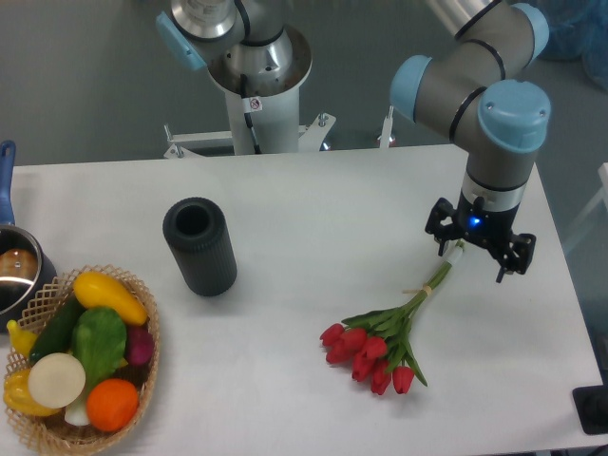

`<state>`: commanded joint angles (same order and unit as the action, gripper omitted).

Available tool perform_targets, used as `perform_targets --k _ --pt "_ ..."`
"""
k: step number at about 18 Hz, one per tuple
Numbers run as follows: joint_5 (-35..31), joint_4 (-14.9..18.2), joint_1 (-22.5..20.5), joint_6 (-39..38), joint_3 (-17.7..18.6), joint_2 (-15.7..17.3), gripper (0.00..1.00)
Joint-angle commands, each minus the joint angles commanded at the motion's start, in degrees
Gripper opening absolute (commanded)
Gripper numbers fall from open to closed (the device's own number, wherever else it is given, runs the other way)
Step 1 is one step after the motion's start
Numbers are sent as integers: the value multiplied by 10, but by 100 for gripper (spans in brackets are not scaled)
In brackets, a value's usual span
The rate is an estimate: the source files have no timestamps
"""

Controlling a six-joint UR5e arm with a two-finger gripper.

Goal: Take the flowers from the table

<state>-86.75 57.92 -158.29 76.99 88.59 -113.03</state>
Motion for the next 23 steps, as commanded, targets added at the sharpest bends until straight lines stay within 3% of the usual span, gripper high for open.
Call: perform_targets --k 7,13,23 --pt "3 -7 1 -3 11 2 100" --pt "47 -105 16 -8 68 -8 100" --pt "34 -107 81 -40 54 -67 100"
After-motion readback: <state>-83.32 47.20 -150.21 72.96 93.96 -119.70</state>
